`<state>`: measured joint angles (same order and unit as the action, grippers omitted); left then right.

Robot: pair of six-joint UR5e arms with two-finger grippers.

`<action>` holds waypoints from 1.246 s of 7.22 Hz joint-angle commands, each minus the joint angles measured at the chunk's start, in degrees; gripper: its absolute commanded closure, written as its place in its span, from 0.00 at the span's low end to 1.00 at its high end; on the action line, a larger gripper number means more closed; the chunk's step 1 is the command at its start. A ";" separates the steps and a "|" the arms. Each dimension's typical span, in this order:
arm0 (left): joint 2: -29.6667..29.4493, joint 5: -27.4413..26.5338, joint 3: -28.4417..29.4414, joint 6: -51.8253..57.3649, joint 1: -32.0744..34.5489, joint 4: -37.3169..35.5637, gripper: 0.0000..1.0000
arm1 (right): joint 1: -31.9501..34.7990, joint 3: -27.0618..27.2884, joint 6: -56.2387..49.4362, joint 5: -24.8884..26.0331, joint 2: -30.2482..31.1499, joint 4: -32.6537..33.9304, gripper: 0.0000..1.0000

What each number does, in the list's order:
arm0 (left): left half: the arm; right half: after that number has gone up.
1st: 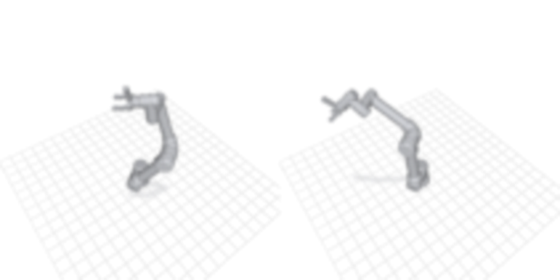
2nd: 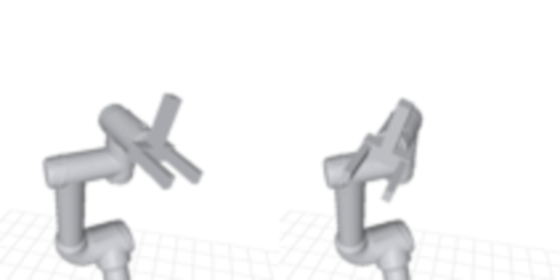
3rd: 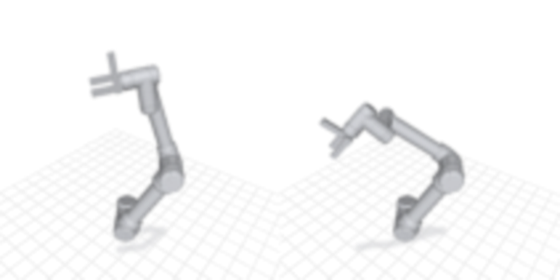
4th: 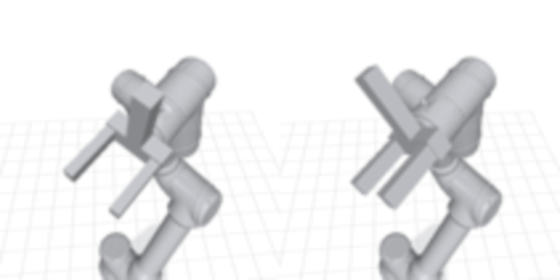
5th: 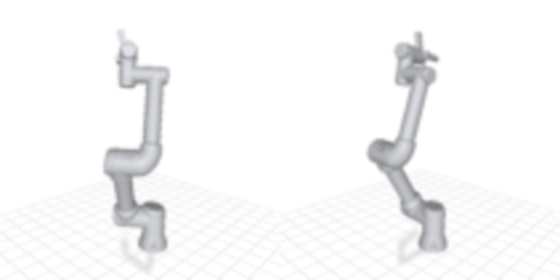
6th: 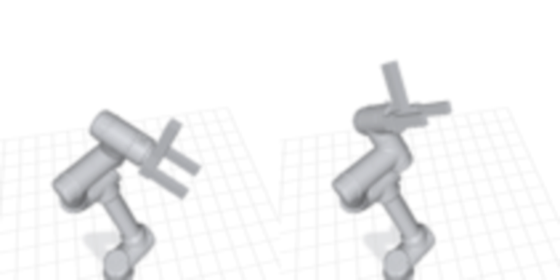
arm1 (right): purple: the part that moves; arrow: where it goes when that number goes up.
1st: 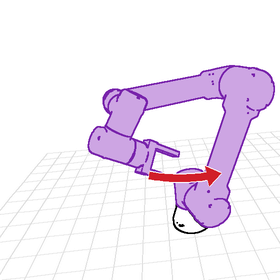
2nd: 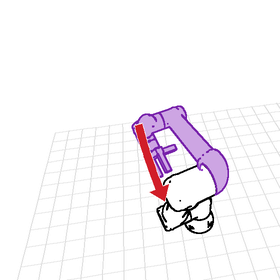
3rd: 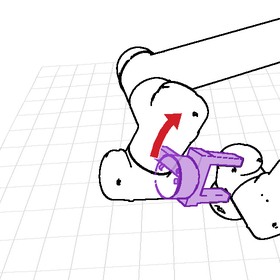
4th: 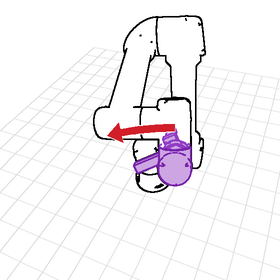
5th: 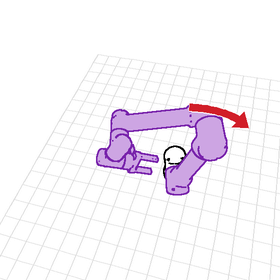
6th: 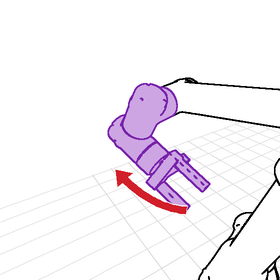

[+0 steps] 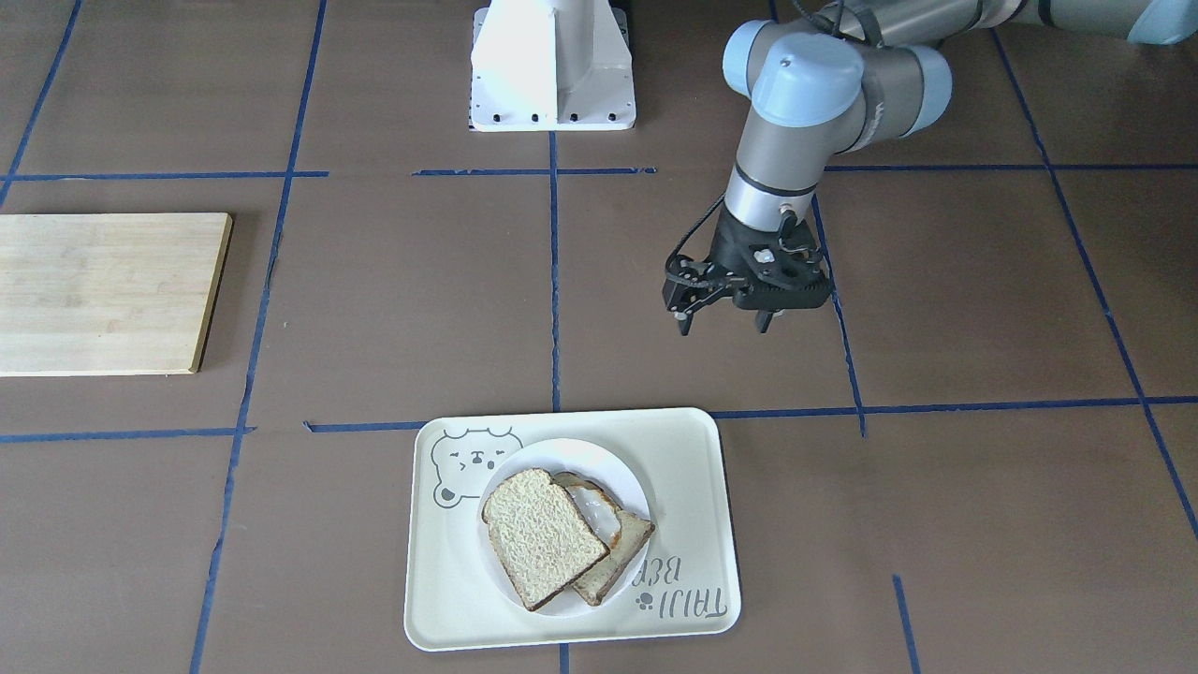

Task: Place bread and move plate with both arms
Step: 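Release the plate and retract the left arm away from the tray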

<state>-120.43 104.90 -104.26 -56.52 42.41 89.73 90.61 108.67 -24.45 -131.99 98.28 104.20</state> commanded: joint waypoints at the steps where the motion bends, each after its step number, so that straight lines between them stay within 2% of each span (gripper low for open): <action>1: 8.32 2.91 -10.40 27.14 9.56 -16.46 0.00 | 0.00 -0.13 2.47 -0.02 0.24 -1.10 0.00; 3: 19.99 11.60 -11.50 51.65 23.44 -17.14 0.00 | 0.00 -0.13 2.57 -0.02 0.42 -1.37 0.00; 4: 23.97 11.90 -10.89 61.35 30.38 -17.05 0.00 | -0.09 -0.13 2.57 -0.02 0.51 -1.37 0.00; 5: 27.67 14.43 -9.49 68.93 36.89 -17.05 0.00 | 0.00 -0.21 2.66 -0.02 0.51 -1.37 0.00; 6: 29.10 18.80 -6.95 73.18 41.13 -17.05 0.00 | 0.00 -0.21 2.57 -0.10 0.51 -1.37 0.00; 7: 33.11 19.89 -4.92 73.40 45.09 -16.70 0.00 | 0.00 -0.21 2.57 -0.11 0.51 -1.37 0.00; 9: 39.00 21.12 -3.77 73.49 47.40 -11.79 0.00 | 0.00 -0.13 2.66 -0.19 0.59 -1.37 0.00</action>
<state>-85.57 124.81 -108.95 16.55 87.73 75.59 90.61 108.47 -21.83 -132.11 98.81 102.83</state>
